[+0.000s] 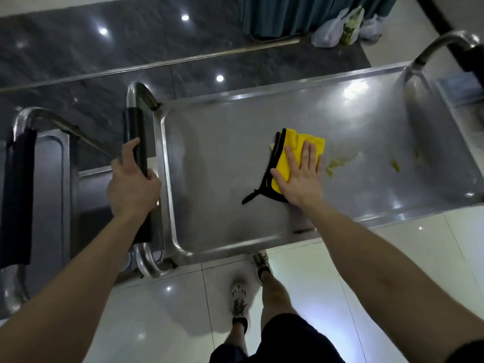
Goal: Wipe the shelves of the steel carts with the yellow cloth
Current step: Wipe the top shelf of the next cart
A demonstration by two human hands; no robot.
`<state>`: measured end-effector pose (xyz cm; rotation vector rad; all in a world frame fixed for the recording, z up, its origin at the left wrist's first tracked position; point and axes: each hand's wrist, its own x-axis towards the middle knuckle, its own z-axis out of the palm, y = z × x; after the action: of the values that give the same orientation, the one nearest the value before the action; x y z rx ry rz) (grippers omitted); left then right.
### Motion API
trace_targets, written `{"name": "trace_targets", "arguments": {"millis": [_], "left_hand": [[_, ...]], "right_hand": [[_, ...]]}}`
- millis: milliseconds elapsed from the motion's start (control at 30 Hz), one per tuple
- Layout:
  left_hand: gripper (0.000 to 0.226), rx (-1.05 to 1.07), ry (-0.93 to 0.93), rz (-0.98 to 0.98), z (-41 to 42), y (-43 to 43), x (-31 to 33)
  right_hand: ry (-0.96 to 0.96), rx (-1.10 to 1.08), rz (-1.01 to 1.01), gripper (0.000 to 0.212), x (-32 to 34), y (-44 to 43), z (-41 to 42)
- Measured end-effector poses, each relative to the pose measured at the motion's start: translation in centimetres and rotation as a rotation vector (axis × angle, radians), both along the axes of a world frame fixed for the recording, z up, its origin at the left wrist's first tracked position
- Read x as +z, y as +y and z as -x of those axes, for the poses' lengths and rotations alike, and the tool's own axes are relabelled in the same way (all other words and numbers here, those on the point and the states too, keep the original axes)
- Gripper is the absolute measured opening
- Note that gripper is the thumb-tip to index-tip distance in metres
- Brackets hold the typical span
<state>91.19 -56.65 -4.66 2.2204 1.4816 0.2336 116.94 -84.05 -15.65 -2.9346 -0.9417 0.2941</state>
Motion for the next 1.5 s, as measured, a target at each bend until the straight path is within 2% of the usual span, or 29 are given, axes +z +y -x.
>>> {"name": "trace_targets", "arguments": {"millis": [133,267,467,600,700,867,1000,1167,1267,1367,1500], "left_hand": [[0.073,0.009,-0.037,0.021,0.4,0.1,-0.1],[0.073,0.025,-0.060,0.024,0.3,-0.1,0.2],[0.070,0.035,-0.039,-0.032,0.2,-0.1,-0.1],[0.070,0.025,-0.036,-0.049,0.3,0.1,-0.1],[0.069,0.017,-0.028,-0.053,0.2,0.1,0.2],[0.068,0.002,0.030,-0.050,-0.2,0.0,0.6],[0.068,-0.025,0.095,-0.086,-0.4,-0.2,0.8],[0.071,-0.065,0.166,-0.173,-0.4,-0.4,0.5],[0.075,-0.111,0.270,-0.252,-0.6,-0.5,0.5],[0.074,-0.220,0.413,-0.452,-1.0,-0.3,0.4],[0.081,-0.466,0.492,-0.597,-1.8,-0.9,0.1]], "right_hand": [[-0.026,0.004,-0.042,0.085,-0.6,6.7,-5.0],[-0.018,0.095,-0.098,0.086,-1.4,15.4,-6.6],[-0.014,0.443,-0.158,0.085,-2.1,27.9,-0.9],[0.036,0.539,-0.152,0.085,-2.3,30.4,5.3],[0.055,0.544,-0.140,0.085,-2.2,27.4,9.7],[0.120,0.665,-0.130,0.085,-2.4,16.8,17.6],[0.108,0.692,-0.107,0.084,-2.6,10.5,20.0],[0.095,0.577,-0.117,0.083,-1.9,4.6,15.8],[0.057,0.453,-0.059,0.085,-1.3,-1.2,11.4],[0.033,0.320,0.113,0.086,-0.2,-6.8,6.8],[0.086,0.195,0.165,0.087,1.0,-10.0,2.9]]}}
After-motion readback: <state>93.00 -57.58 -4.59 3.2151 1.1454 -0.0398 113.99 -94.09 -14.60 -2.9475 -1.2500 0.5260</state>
